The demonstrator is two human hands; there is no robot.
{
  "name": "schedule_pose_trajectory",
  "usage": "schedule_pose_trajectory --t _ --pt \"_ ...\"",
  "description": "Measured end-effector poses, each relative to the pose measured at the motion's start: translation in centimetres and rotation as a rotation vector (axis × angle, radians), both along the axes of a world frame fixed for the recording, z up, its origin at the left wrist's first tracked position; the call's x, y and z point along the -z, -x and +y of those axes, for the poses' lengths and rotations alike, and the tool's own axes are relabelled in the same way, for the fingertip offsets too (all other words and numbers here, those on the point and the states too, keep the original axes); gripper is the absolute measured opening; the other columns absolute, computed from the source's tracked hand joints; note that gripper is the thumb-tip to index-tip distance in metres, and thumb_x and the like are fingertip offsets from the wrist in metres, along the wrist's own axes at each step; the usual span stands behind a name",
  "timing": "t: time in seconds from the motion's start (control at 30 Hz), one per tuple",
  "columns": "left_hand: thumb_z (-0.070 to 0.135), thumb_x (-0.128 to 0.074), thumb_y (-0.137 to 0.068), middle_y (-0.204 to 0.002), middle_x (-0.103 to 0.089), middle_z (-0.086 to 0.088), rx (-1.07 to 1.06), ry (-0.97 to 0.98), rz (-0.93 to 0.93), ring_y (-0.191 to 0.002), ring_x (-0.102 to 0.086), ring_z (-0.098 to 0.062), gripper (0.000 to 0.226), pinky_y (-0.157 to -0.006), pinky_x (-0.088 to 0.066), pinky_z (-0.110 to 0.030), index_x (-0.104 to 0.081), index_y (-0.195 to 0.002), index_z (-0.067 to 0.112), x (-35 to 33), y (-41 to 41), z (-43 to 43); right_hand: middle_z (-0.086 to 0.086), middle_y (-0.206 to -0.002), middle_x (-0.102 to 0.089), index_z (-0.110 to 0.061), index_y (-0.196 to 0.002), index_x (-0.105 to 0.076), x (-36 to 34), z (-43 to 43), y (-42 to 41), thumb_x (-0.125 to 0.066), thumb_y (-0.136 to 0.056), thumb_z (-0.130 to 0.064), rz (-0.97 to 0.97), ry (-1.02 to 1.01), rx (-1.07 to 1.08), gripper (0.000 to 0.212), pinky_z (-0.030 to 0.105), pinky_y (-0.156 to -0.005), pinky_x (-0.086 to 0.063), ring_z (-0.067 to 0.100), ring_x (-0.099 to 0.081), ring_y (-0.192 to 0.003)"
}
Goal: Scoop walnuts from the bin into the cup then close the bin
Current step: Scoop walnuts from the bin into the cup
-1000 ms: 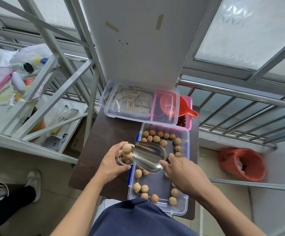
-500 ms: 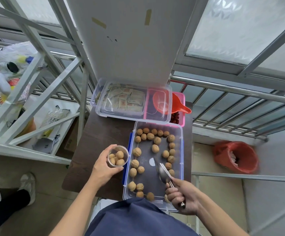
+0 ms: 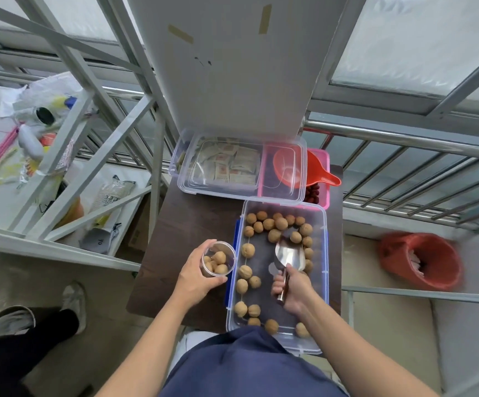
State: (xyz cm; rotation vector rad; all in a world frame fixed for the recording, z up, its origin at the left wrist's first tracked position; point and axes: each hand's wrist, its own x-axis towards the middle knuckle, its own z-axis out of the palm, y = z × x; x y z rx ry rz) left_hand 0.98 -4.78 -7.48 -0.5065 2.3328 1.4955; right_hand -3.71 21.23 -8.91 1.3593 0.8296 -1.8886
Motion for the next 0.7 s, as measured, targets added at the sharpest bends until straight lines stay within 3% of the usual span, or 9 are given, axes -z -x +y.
schedule_pose_trajectory --t 0.1,0.2,0.43,0.7 --pt "0.019 -0.096 -0.068 -0.149 -0.055 0.016 -0.005 0.004 -0.006 -0.139 -0.053 -0.008 0.096 -0.120 -0.045 -0.043 -0.050 -0.146 0.047 -0.2 0.3 0.0 0.000 -0.055 -0.045 -0.014 -0.080 -0.050 2.0 0.5 3.0 -0.038 -0.108 -0.041 0.143 -0.256 -0.286 0.041 0.022 -0.034 -0.032 0.010 -0.037 -0.038" --pt "0.011 -0.096 -0.069 -0.148 -0.056 0.012 0.003 0.018 -0.025 -0.138 -0.053 -0.011 0.096 -0.120 -0.044 -0.040 -0.051 -0.150 0.038 -0.3 1.1 0.1 0.003 -0.060 -0.049 -0.011 -0.077 -0.055 2.2 0.9 5.1 -0.039 -0.108 -0.039 0.186 -0.370 -0.451 0.045 0.024 -0.041 -0.034 0.014 -0.040 -0.047" --pt "0.015 -0.096 -0.068 -0.148 -0.055 0.012 0.027 0.014 -0.044 -0.137 -0.054 -0.012 0.098 -0.119 -0.045 -0.043 -0.049 -0.150 0.040 -0.4 1.5 0.1 0.002 -0.056 -0.056 -0.009 -0.078 -0.060 3.0 2.6 4.7 -0.041 -0.108 -0.035 0.213 -0.382 -0.524 0.044 0.026 -0.049 -0.038 0.014 -0.047 -0.051" --pt "0.010 -0.096 -0.070 -0.148 -0.055 0.011 -0.009 0.004 -0.010 -0.138 -0.052 -0.010 0.097 -0.118 -0.043 -0.035 -0.050 -0.150 0.037 -0.6 0.9 0.5 0.007 -0.069 -0.055 -0.005 -0.086 -0.063 -1.8 3.6 1.4 -0.046 -0.104 -0.024 0.492 -0.495 -0.707 0.031 0.026 -0.050 -0.035 0.014 -0.045 -0.052"
